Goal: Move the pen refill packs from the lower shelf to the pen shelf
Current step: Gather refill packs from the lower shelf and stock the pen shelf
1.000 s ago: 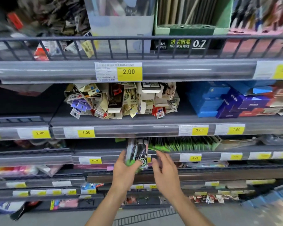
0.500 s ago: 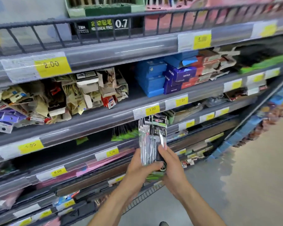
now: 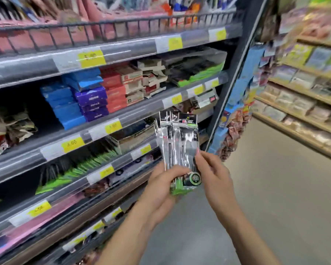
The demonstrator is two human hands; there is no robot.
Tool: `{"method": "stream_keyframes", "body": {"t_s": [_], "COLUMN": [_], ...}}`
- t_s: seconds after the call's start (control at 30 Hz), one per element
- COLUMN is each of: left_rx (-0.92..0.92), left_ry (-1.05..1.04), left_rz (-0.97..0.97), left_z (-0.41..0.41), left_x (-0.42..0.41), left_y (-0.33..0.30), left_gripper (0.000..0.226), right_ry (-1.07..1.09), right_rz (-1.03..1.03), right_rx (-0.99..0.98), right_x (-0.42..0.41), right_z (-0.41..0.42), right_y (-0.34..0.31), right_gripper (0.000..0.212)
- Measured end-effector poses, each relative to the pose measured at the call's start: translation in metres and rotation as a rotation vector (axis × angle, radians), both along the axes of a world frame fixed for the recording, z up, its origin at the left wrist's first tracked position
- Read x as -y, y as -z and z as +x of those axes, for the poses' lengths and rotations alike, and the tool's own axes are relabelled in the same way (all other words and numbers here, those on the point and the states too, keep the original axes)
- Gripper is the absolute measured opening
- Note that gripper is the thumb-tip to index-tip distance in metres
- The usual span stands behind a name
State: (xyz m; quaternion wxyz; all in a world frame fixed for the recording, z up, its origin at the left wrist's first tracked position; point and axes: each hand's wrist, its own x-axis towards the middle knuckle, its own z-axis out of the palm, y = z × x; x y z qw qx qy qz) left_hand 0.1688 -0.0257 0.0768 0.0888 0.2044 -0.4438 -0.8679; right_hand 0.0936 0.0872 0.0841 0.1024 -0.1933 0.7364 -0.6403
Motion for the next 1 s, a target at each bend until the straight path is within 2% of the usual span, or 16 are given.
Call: {"method": "stream_keyframes", "body": {"t_s": [0.1,0.2,0.3,0.4,0.43,0.5,0.57,0.63,0.7,0.73,0.83,0.9,1.0], "left_rx": [-0.04,-0.077,-0.046,-0.041,-0.028,0.009,0.029,0.022,0.0,-0.009,-0.026,-0.031,-0.005], "left_ry": [-0.088,-0.141,-0.188,-0.228,-0.25,-0.262,-0.261,-0.283,-0.304,-0.306,-0.361,-0.386,-0.48], "left_rz": [-0.003,-0.027,-0.031,-0.024,0.008,0.064,0.043,0.001,-0.005,-0.003,0.029,0.042,0.06], "left_z": [-0.039,-0.075,-0.101,-0.13,-0.143,-0.159,-0.18,-0.202,-0.225,-0.236,-0.269,-0.283,-0.29], "left_x": [-0.025,-0.046,-0.058,-0.059,-0.057,-0.05,-0.044,-0.035,-0.027,-0.022,-0.005,0.005,0.017], "left_y": [-0.014,-0.025,-0.031,-0.031,-0.029,-0.024,-0.02,-0.016,-0.015,-0.017,-0.016,-0.019,-0.022], "left_gripper": [0.025,0.026,0.029,0.021,0.028,0.062,0.084,0.09,0.074,0.078,0.136,0.146,0.144], "right_ry": [-0.084,-0.172,-0.182,-0.194,-0.202,-0.217,-0.245,-0.261,-0.251,-0.244,-0.256,-0.276,-0.322], "right_rz": [-0.064,-0.075,-0.065,-0.046,-0.03,0.009,0.016,0.02,0.024,0.022,0.022,0.019,0.032], "right_rx": [-0.002,0.046,0.119,0.13,0.131,0.156,0.188,0.22,0.251,0.266,0.301,0.323,0.331], "right_x": [-0.042,-0.065,-0.074,-0.074,-0.073,-0.069,-0.061,-0.052,-0.042,-0.037,-0.019,-0.004,0.022], "right_z": [-0.035,-0.068,-0.1,-0.133,-0.146,-0.164,-0.186,-0.209,-0.234,-0.247,-0.282,-0.301,-0.322], "right_y": [-0.006,-0.013,-0.013,-0.013,-0.012,-0.01,-0.012,-0.016,-0.021,-0.024,-0.032,-0.035,-0.037], "right_gripper": [0.017,0.008,0.026,0.023,0.021,0.021,0.018,0.017,0.018,0.02,0.028,0.031,0.029]}}
